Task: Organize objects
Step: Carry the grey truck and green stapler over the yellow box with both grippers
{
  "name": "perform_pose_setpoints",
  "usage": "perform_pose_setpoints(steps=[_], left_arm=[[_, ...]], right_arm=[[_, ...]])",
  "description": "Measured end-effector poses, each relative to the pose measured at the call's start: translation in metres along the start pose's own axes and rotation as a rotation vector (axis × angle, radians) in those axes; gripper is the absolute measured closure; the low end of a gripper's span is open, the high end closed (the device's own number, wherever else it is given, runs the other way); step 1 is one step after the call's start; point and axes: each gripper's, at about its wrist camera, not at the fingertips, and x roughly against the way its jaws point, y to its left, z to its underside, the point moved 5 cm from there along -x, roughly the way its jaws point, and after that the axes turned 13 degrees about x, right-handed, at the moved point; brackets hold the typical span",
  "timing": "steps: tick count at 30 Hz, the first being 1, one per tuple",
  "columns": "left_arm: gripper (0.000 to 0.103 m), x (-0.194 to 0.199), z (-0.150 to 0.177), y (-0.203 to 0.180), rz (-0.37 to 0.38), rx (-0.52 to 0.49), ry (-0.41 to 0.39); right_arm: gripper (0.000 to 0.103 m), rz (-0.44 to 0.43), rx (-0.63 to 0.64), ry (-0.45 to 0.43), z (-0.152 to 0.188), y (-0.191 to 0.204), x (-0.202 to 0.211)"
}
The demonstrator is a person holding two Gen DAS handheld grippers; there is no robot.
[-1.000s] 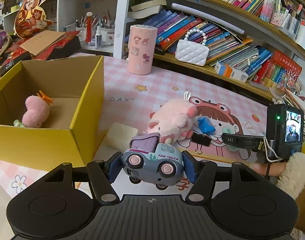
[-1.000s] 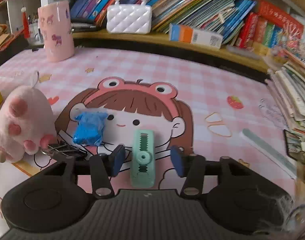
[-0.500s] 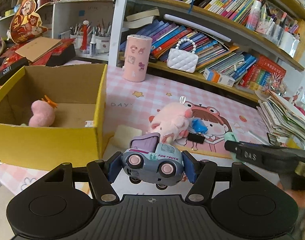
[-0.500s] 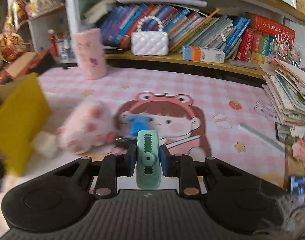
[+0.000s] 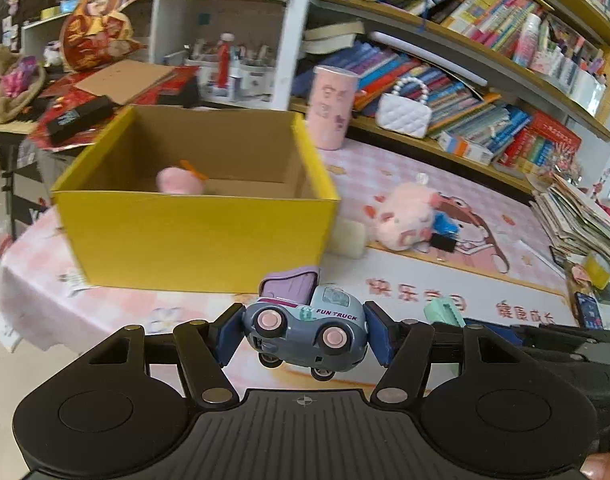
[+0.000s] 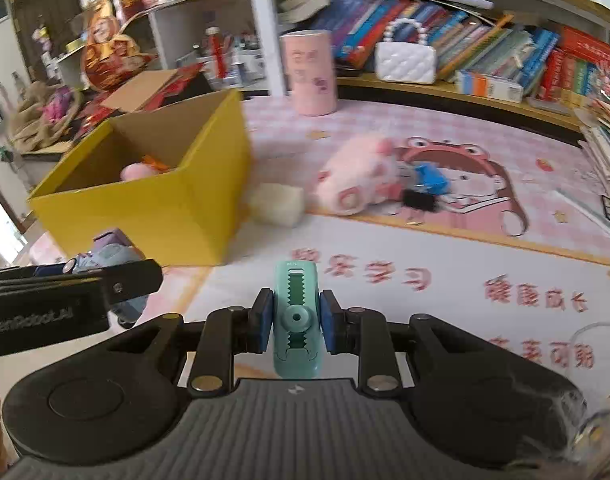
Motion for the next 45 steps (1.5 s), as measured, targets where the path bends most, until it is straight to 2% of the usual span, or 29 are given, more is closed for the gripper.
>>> perform_pose_setpoints(steps=[13, 25, 28, 31, 38, 41, 45], left_arm=[[0.04, 0.038, -0.009, 0.064, -0.032, 0.012, -0.051], [0.04, 0.054, -0.017, 0.098, -0.019, 0.007, -0.077], [0.04, 0.059, -0.029, 0.103, -0.014, 0.006, -0.109], [0.04, 0.061, -0.047, 0.104, -0.008, 0.007, -0.151], [0.04, 0.049, -0.104, 0.095, 0.001, 0.049, -0.25], [0.04, 0.031, -0.123, 0.086, -0.013, 0.053, -0.262], [0.04, -0.007, -0.139, 0.077, -0.048, 0.057, -0.231]], right_arm=[[0.079, -0.041, 0.058, -0.02, -0.004, 0.086, 0.011], [0.079, -0.03, 0.069, -0.026, -0.008, 0.131, 0.011], [0.079, -0.022, 0.082, -0.033, -0.013, 0.136, 0.01], [0.079, -0.007, 0.103, -0.061, -0.027, 0.138, 0.01], [0.079, 0.042, 0.14, -0.172, -0.091, 0.122, -0.004], [0.08, 0.049, 0.156, -0.197, -0.119, 0.108, -0.021], [0.079, 0.032, 0.202, -0.168, -0.149, 0.096, -0.059]])
